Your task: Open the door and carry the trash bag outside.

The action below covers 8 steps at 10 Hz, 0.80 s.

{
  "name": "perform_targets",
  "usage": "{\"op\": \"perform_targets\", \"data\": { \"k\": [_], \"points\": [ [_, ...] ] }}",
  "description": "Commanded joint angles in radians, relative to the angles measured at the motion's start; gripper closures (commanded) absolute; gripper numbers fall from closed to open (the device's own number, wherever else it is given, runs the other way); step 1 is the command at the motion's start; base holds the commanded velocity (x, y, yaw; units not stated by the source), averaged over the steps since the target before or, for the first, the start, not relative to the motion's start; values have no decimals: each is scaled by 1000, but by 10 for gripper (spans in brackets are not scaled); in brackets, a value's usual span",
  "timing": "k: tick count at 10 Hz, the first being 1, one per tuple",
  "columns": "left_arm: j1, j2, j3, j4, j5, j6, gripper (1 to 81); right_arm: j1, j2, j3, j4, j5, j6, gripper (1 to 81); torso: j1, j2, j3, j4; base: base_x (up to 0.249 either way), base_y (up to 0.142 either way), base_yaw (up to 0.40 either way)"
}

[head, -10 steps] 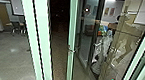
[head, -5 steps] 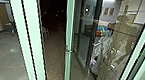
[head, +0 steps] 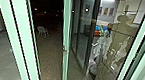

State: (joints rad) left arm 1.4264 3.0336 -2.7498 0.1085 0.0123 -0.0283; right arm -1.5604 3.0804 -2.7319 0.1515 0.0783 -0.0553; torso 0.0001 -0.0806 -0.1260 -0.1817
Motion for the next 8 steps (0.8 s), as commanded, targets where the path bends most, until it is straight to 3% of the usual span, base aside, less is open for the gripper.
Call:
{"op": "perform_targets", "data": {
  "k": [1,8],
  "points": [
    [-56,1,2,8,52,-1,811,39,7,3,-3,-58,-3,10,0,0,0,0,0,-97,0],
    [-53,2,2,8,51,-1,811,36,10,3,-3,-58,-3,10,0,0,0,0,0,-97,0]
  ]
}}
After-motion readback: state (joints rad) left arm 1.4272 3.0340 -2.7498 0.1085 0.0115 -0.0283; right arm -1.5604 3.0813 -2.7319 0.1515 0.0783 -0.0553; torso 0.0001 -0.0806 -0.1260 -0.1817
